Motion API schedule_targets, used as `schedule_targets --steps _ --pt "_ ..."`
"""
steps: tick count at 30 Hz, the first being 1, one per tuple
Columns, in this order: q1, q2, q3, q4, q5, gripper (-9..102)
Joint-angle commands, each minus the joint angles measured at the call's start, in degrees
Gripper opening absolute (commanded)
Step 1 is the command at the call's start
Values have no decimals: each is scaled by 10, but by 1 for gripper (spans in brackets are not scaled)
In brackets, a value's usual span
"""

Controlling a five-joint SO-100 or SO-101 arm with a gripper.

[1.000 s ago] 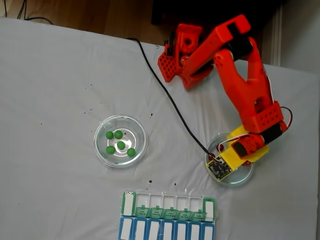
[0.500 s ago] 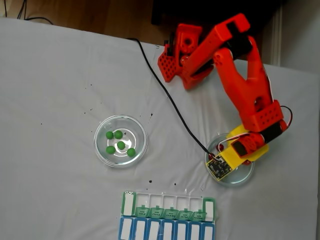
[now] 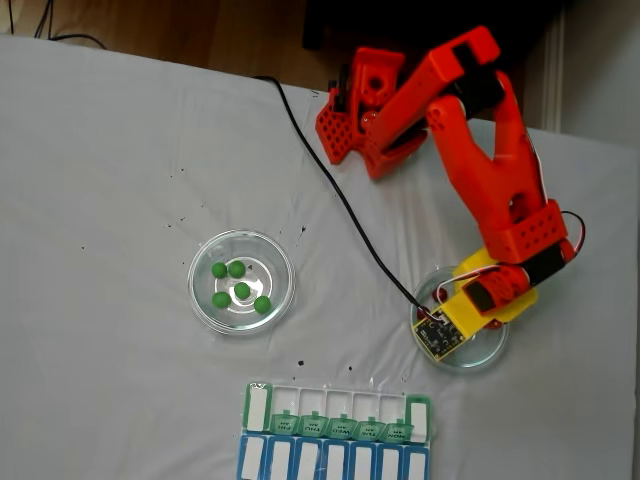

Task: Sort medicines into box.

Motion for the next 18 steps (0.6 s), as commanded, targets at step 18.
schedule_targets --steps 18 --pt "-19 24 -47 35 15 16"
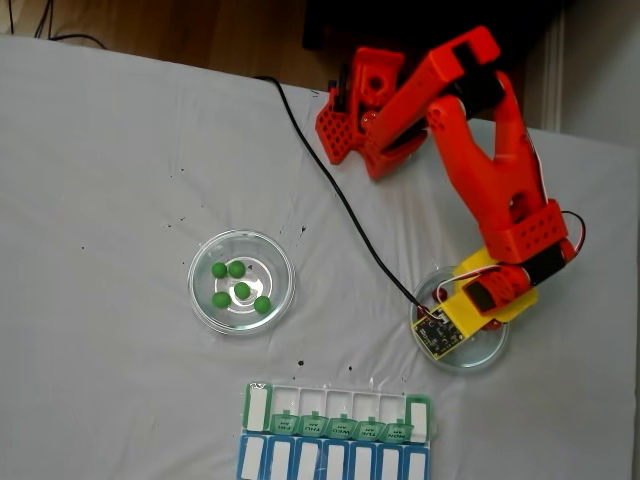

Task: Sort medicines into box.

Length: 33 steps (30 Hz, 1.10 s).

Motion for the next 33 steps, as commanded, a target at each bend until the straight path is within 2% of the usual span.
schedule_targets --steps 1,9,20,33 --pt "-18 19 -49 15 5 15" --pt "-12 13 -78 46 7 12" --pt "-23 -33 -68 33 16 12" --pt "-14 11 -80 56 19 10"
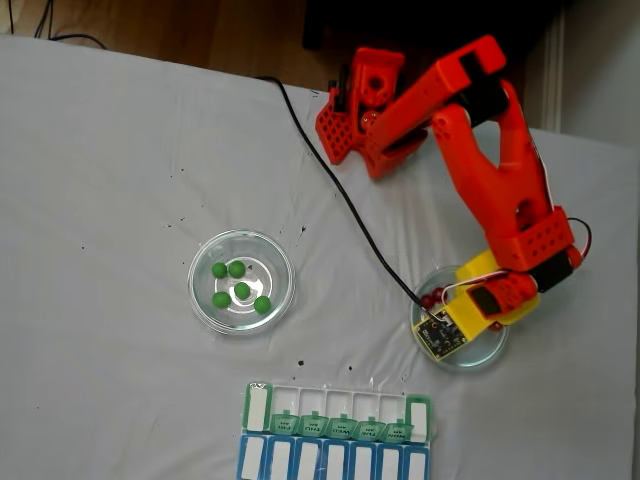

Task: Sort medicines into box.

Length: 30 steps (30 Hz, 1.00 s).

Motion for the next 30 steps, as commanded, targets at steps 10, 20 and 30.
schedule_targets --steps 10,20,30 --pt "0 49 -55 30 6 9" --pt "1 42 -62 35 8 9" --pt "-4 30 -62 37 12 8"
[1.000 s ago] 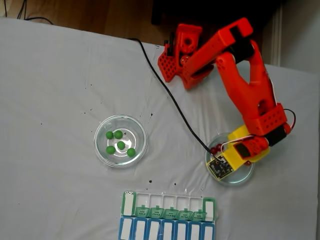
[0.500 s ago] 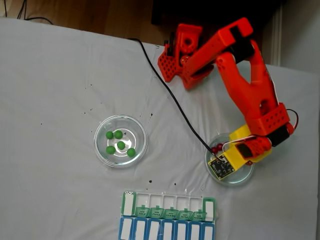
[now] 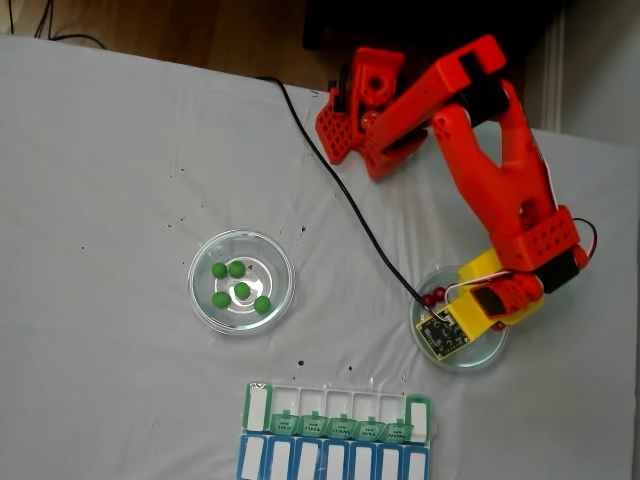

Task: Sort medicines into box.

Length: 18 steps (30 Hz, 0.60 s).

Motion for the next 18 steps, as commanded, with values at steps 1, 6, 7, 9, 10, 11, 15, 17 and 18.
schedule_targets --steps 1,6,7,9,10,11,15,17,18 --pt "-5 29 -40 4 7 7" --pt "-6 18 -46 5 10 4" --pt "-6 18 -46 5 10 4" --pt "-6 18 -46 5 10 3" --pt "-6 18 -46 6 10 3" --pt "-6 19 -46 7 9 2" --pt "-8 21 -44 6 10 1" --pt "-8 21 -44 6 10 1" --pt "-8 21 -44 6 10 1"
